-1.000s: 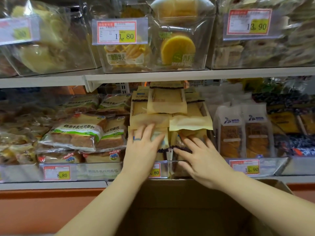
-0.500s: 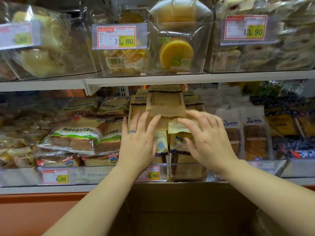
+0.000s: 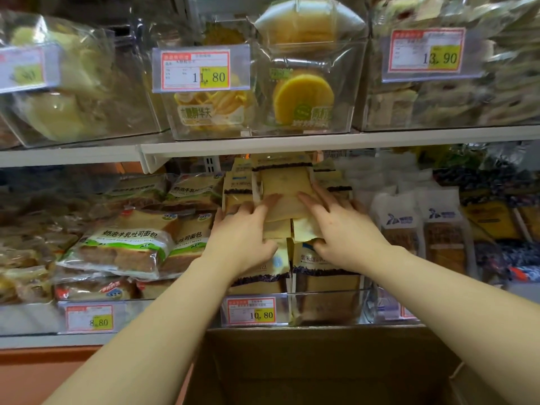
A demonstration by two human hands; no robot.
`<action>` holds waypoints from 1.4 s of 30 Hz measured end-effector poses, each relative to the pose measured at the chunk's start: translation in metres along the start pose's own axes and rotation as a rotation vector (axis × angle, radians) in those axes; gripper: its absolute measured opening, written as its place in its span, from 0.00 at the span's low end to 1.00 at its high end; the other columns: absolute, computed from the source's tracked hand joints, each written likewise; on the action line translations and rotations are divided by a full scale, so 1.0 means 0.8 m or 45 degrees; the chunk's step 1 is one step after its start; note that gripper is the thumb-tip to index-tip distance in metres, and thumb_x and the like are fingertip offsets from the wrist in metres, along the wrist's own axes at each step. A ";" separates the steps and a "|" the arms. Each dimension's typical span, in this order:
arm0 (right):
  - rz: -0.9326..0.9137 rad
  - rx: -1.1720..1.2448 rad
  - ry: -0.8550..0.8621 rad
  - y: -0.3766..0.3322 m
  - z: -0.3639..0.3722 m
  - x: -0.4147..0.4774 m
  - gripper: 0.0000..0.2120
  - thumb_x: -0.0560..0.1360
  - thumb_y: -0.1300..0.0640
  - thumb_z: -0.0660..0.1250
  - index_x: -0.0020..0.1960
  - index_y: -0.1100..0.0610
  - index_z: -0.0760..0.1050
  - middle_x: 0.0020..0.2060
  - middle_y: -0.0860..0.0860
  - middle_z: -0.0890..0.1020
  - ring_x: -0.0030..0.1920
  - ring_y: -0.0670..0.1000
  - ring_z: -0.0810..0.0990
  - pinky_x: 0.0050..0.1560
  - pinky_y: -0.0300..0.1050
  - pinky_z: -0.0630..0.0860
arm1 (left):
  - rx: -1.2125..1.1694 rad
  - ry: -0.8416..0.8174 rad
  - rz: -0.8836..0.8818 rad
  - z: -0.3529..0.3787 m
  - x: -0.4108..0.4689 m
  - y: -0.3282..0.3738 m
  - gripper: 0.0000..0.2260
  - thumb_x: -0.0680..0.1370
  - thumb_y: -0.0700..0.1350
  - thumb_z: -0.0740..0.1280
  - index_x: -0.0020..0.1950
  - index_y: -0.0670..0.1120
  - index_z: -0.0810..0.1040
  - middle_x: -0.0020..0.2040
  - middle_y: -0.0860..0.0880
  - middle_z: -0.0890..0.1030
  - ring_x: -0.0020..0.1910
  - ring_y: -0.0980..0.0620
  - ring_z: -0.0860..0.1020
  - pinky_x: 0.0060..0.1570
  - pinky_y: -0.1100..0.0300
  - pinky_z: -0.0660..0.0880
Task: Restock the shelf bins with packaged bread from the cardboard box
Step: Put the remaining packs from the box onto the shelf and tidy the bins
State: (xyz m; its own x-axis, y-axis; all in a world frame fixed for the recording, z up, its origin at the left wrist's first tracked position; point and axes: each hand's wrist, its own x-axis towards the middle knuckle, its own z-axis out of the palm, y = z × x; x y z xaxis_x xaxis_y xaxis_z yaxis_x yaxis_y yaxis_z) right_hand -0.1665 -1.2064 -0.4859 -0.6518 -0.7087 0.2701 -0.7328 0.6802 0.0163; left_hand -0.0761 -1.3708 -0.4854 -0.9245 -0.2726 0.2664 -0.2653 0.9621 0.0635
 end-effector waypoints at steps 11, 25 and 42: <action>-0.155 -0.080 0.007 -0.052 -0.053 -0.032 0.34 0.74 0.46 0.63 0.76 0.47 0.53 0.75 0.53 0.57 0.74 0.55 0.54 0.74 0.60 0.46 | -0.035 0.158 0.051 -0.030 -0.064 -0.015 0.29 0.78 0.52 0.60 0.77 0.56 0.52 0.75 0.50 0.61 0.73 0.48 0.61 0.75 0.44 0.49; -0.520 0.289 -0.163 -0.216 -0.027 0.014 0.32 0.76 0.43 0.63 0.76 0.44 0.53 0.76 0.49 0.55 0.74 0.53 0.59 0.69 0.50 0.67 | 0.075 0.071 -0.206 -0.056 -0.143 -0.202 0.37 0.70 0.72 0.59 0.75 0.64 0.53 0.78 0.51 0.53 0.77 0.45 0.51 0.74 0.44 0.54; -0.187 0.171 -0.187 -0.281 0.006 0.059 0.26 0.80 0.42 0.53 0.76 0.45 0.53 0.76 0.46 0.55 0.76 0.50 0.50 0.75 0.49 0.55 | 0.009 -0.016 -0.020 -0.038 -0.111 -0.260 0.25 0.79 0.64 0.52 0.75 0.63 0.54 0.76 0.54 0.58 0.69 0.49 0.68 0.66 0.52 0.67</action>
State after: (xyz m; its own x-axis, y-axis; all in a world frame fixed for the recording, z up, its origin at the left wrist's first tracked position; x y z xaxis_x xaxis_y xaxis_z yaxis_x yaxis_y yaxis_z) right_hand -0.0330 -1.3936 -0.4813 -0.5509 -0.8242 0.1310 -0.8346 0.5441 -0.0858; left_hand 0.0695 -1.5459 -0.4933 -0.9235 -0.2881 0.2531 -0.2821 0.9575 0.0608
